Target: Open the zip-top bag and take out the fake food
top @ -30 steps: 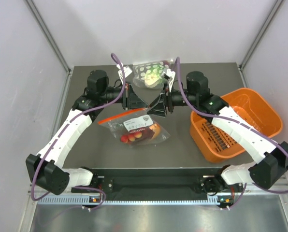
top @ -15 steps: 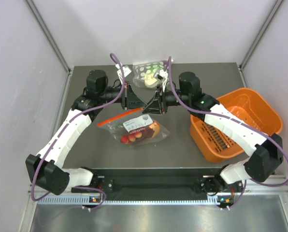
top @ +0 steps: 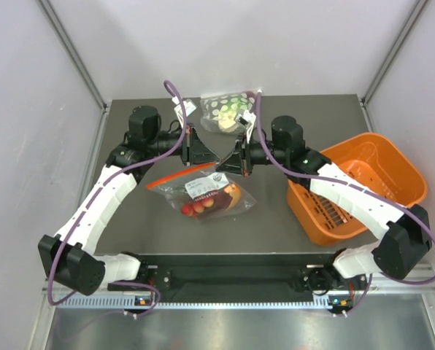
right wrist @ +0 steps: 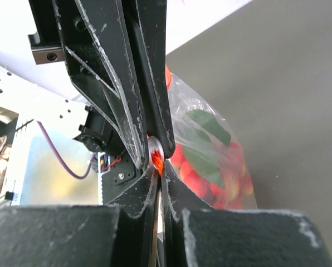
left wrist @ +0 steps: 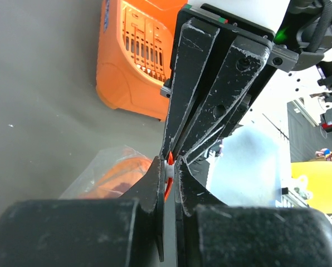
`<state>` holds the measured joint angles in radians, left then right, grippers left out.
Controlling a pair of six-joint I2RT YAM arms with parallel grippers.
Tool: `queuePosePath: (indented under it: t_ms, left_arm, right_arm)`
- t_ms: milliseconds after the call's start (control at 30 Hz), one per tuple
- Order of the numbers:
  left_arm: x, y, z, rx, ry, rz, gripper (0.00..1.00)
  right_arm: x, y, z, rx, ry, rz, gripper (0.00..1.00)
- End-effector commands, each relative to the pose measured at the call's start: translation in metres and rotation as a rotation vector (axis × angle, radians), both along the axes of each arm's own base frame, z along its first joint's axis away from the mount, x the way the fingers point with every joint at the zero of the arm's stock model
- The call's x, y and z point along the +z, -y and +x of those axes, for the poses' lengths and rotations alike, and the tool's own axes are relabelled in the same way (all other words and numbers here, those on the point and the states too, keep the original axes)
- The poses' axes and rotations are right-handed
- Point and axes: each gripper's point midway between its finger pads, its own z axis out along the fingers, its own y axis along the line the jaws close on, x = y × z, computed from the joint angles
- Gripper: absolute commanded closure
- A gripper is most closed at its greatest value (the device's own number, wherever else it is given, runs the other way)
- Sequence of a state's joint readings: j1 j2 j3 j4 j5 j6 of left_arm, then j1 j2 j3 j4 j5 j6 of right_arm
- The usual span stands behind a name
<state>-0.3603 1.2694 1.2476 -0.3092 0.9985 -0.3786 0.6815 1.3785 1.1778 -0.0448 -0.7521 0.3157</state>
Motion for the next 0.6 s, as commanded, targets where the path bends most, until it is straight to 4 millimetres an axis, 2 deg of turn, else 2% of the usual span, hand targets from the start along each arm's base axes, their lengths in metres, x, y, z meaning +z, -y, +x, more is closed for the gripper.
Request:
queuePosePath:
  t_ms: [0,167,567]
  left_arm:
    - [0.026,-0.006,-0.015,-0.044,0.089,-0.046,1.0]
    - [0.024,-0.008,-0.02,-0.064,0.063,-0.063,0.95]
    - [0.011,-0.022,-0.018,-0.031,0.058,-0.048,0.94]
  right_arm:
    - [0.018,0.001,0.001,-0.047,0.052,0.065,1.0]
    - [0.022,0.0,0.009,-0.092,0.057,0.1,1.0]
    - [0.029,0.005,0.015,-0.115,0.064,0.112,1.0]
